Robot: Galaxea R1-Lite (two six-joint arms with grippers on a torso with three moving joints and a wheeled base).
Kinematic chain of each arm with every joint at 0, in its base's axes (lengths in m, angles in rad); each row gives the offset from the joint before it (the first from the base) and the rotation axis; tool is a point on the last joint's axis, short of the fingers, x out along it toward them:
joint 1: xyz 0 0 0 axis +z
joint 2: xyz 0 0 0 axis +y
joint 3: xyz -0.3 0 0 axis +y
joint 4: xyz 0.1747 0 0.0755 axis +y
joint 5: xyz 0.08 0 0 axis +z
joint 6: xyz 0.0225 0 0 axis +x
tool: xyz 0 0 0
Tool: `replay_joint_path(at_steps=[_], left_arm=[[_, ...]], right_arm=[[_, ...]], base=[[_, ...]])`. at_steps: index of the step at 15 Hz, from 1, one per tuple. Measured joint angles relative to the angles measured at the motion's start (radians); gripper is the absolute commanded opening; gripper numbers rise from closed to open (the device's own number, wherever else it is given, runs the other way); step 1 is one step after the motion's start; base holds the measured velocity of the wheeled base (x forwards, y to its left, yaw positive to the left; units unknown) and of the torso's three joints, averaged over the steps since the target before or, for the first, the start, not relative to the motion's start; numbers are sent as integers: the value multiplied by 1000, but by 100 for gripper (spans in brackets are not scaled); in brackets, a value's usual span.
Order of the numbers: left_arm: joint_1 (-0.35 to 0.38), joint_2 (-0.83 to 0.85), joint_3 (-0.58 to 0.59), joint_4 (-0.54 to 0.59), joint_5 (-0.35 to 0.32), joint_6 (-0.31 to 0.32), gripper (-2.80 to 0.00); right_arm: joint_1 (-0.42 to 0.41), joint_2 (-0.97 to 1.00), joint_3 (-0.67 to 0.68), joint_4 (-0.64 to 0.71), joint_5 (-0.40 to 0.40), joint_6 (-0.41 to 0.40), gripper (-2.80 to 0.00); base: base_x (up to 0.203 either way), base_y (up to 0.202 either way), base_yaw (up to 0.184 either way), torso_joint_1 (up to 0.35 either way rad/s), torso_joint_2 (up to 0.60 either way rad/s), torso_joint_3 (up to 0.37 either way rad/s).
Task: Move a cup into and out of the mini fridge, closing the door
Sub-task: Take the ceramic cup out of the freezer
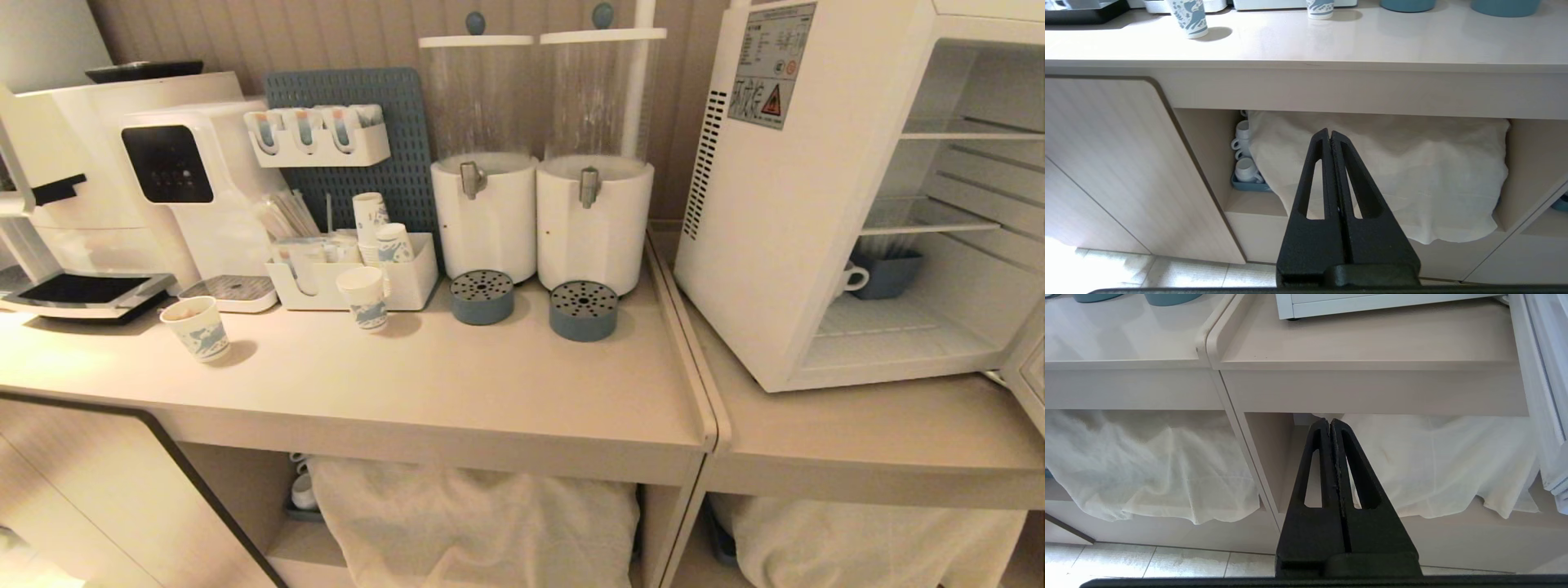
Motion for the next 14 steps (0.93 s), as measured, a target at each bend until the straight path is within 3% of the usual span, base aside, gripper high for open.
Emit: replay_joint_path(at_steps=[5, 11, 14], left_arm=[[0, 0, -2, 1, 0, 3, -280], [0, 0, -2, 1, 0, 2, -280], [1, 0, -1, -1, 0, 0, -280]], right_arm=[[0, 0, 0, 0, 0, 0, -280], [0, 0, 0, 0, 0, 0, -280], [0, 0, 0, 0, 0, 0, -280]], base=[[0, 0, 0, 0, 0, 0], [169, 0, 1, 4, 2, 2], [31, 0, 0, 1, 3, 0]])
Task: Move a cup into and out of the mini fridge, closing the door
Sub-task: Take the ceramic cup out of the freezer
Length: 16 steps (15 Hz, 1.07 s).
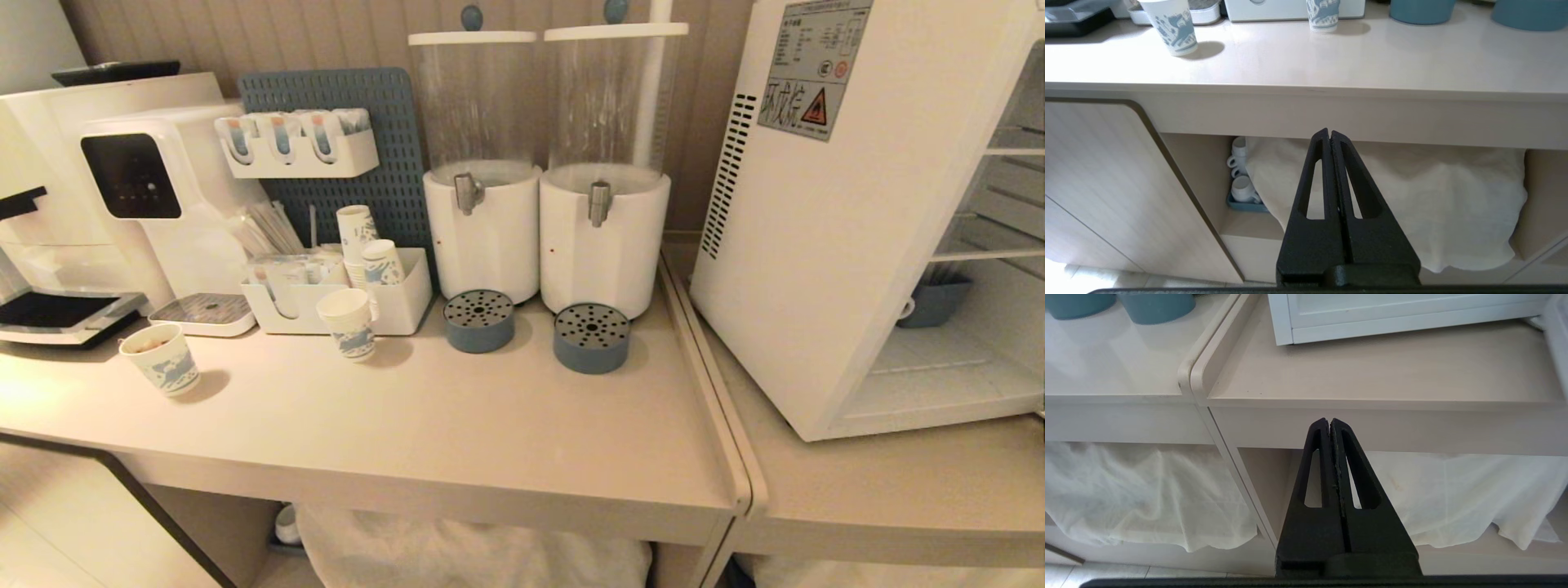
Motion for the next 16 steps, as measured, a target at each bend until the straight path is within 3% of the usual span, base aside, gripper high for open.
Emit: replay_joint_path(at_steps=[10, 12, 16], left_arm=[[0, 0, 1, 0, -2, -6, -280], [0, 0, 1, 0, -2, -7, -280], [0, 0, 1, 0, -2, -5, -280]], right_arm=[[1, -1, 1, -18, -7, 4, -280], [1, -1, -70, -36, -5, 5, -280], [-1, 90, -335, 35, 9, 7, -280]], base=[[0, 0, 0, 0, 0, 0], [0, 0, 0, 0, 0, 0], [0, 0, 0, 0, 0, 0]])
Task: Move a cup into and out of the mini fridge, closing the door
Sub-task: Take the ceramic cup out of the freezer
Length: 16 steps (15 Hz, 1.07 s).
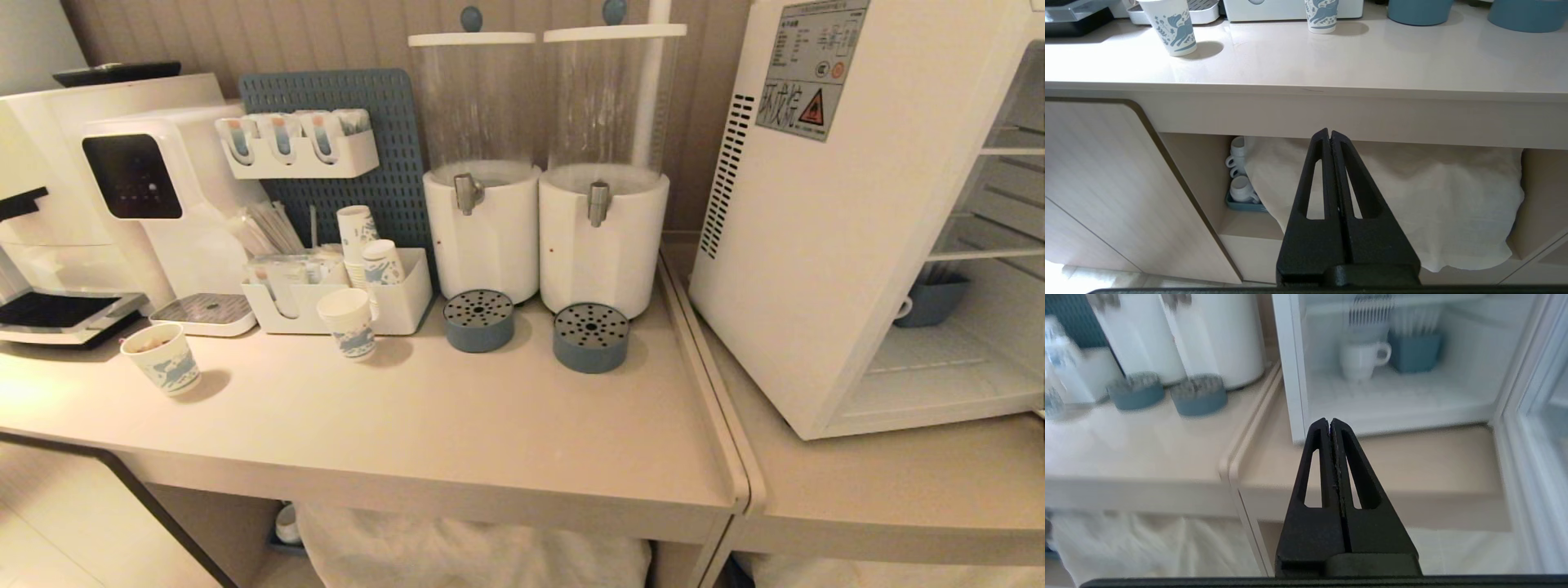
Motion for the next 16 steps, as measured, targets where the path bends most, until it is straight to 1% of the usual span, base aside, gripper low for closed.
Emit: replay_joint_path(at_steps=[2, 5, 6, 8, 9, 10, 12, 14, 16], left_arm=[[0, 0, 0, 0, 0, -2, -280], [0, 0, 0, 0, 0, -3, -280], [0, 0, 0, 0, 1, -4, -280], [0, 0, 0, 0, 0, -4, -280], [0, 0, 0, 0, 0, -4, -280], [0, 0, 0, 0, 0, -4, -280], [0, 0, 0, 0, 0, -7, -280], [0, 0, 0, 0, 1, -10, -280], [0, 0, 0, 0, 1, -11, -280]], right_arm=[[-11, 151, -105, 7, -15, 34, -280], [-24, 476, -241, -21, -56, 84, -280], [-28, 577, -267, -58, -66, 92, -280], [-43, 789, -284, -194, -79, 97, -280], [-53, 882, -271, -300, -81, 91, -280], [-65, 973, -239, -433, -78, 76, -280], [-97, 1129, -140, -725, -37, 24, -280], [-151, 1273, -31, -1016, 51, -46, -280], [-220, 1400, 68, -1288, 168, -98, -280]], base=[[0, 0, 0, 0, 0, 0], [0, 0, 0, 0, 0, 0], [0, 0, 0, 0, 0, 0], [0, 0, 0, 0, 0, 0], [0, 0, 0, 0, 0, 0], [0, 0, 0, 0, 0, 0], [0, 0, 0, 0, 0, 0], [0, 0, 0, 0, 0, 0], [0, 0, 0, 0, 0, 0]])
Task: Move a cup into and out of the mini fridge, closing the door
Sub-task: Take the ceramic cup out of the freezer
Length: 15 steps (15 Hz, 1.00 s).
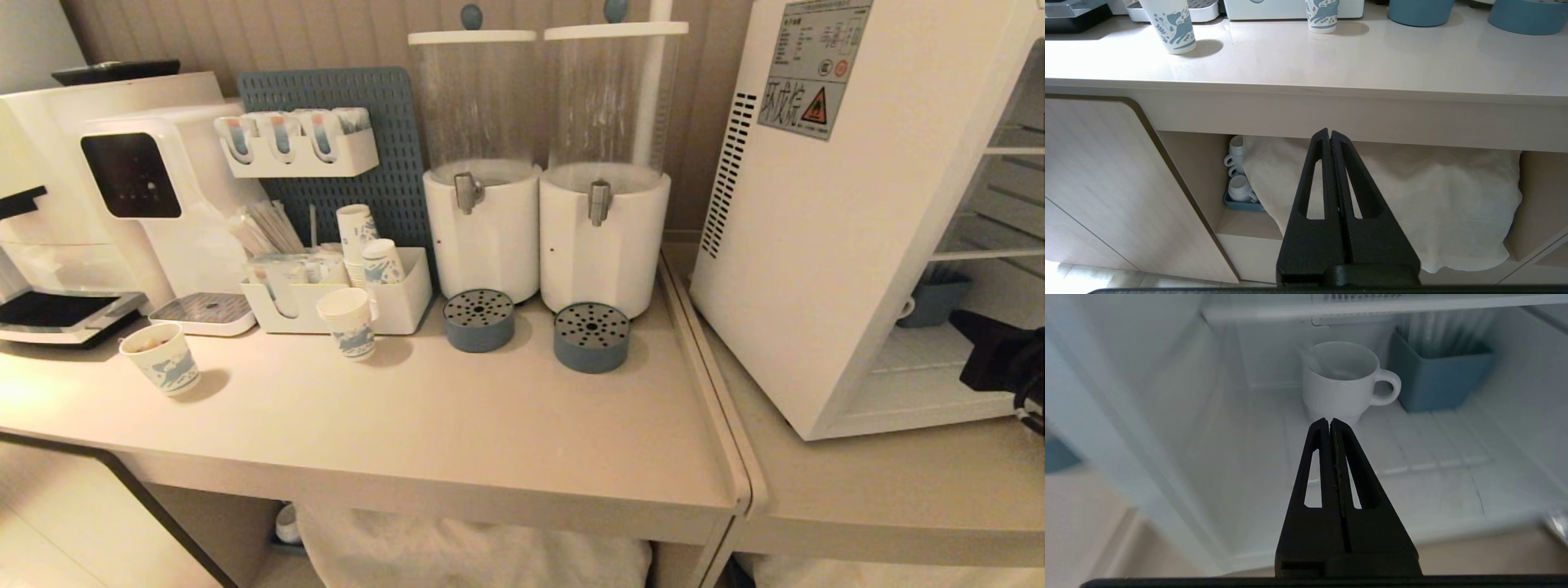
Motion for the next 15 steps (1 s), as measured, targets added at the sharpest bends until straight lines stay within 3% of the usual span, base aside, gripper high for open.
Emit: replay_joint_path(at_steps=[2, 3, 9, 10, 15], left_arm=[[0, 0, 0, 0, 0, 0, -280], [0, 0, 0, 0, 0, -1, -280], [1, 0, 0, -1, 0, 0, -280], [1, 0, 0, -1, 0, -1, -280], [0, 0, 0, -1, 0, -1, -280]], right_arm=[[-45, 86, 57, -179, 84, -13, -280], [-57, 119, 67, -208, 103, -14, -280], [-92, 310, 54, -256, 150, -17, -280], [-94, 338, 53, -294, 150, -17, 0], [-95, 436, 35, -354, 149, -17, 0]], base=[[0, 0, 0, 0, 0, 0], [0, 0, 0, 0, 0, 0], [0, 0, 0, 0, 0, 0], [0, 0, 0, 0, 0, 0], [0, 0, 0, 0, 0, 0]])
